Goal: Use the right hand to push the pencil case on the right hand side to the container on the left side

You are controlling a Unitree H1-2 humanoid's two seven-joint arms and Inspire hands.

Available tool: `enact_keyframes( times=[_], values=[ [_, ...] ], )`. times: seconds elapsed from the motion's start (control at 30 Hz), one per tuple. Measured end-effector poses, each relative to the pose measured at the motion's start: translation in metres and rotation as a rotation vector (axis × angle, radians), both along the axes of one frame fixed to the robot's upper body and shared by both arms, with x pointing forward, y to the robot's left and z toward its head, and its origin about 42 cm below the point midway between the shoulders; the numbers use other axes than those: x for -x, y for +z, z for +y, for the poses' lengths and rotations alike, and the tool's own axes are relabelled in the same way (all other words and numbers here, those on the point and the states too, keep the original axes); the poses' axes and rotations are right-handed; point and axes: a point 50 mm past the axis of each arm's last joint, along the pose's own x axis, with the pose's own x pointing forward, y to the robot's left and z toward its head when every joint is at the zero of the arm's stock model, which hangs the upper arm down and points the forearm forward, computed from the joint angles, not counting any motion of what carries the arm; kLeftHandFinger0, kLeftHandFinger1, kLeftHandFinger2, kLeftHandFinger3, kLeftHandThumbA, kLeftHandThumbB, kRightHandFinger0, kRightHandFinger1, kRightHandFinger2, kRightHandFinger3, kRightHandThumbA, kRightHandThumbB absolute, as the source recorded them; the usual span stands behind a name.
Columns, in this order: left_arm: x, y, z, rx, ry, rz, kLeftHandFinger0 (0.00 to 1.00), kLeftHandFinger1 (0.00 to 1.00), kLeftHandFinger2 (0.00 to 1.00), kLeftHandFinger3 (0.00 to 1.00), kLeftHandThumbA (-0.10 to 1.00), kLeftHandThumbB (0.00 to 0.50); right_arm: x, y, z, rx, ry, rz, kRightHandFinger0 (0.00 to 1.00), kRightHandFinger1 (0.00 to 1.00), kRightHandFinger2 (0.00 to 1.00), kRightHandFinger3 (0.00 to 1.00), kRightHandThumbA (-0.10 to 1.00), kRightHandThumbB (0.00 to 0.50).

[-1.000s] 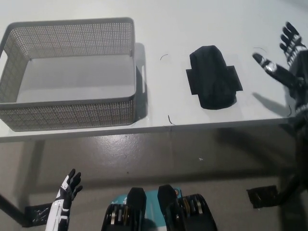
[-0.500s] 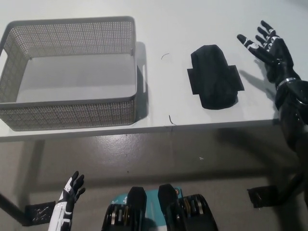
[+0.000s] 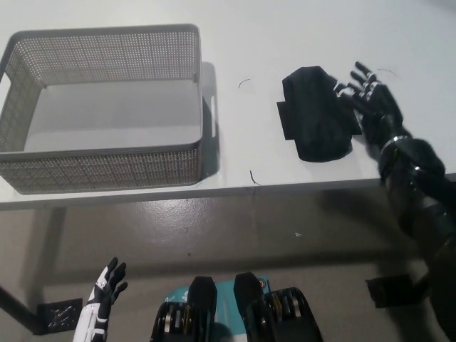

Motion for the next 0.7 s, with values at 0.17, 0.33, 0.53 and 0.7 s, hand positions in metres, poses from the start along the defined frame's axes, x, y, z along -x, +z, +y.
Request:
enact_keyframes(
  times=[0.17,0.33,0.53,0.7],
  values=[
    [0.000,0.000,0.000,0.008,0.000,-0.002,1.00,1.00,1.00,1.00,1.00,0.237,0.005,-0.010,0.010,-0.021,0.006,0.002,1.00,1.00,1.00,1.00,1.00,0.264],
    [-0.001,0.004,0.000,0.015,0.000,-0.017,1.00,1.00,1.00,1.00,1.00,0.235,0.007,-0.013,0.021,-0.038,0.015,-0.001,1.00,1.00,1.00,1.00,1.00,0.306],
    [-0.002,0.005,-0.001,0.017,-0.002,-0.022,1.00,1.00,1.00,1.00,1.00,0.237,0.010,-0.017,0.042,-0.057,0.043,-0.002,1.00,1.00,1.00,1.00,1.00,0.291],
    [-0.002,0.007,-0.002,0.018,-0.005,-0.026,1.00,1.00,1.00,1.00,1.00,0.242,0.013,-0.019,0.061,-0.065,0.074,-0.004,1.00,1.00,1.00,1.00,1.00,0.296]
  ],
)
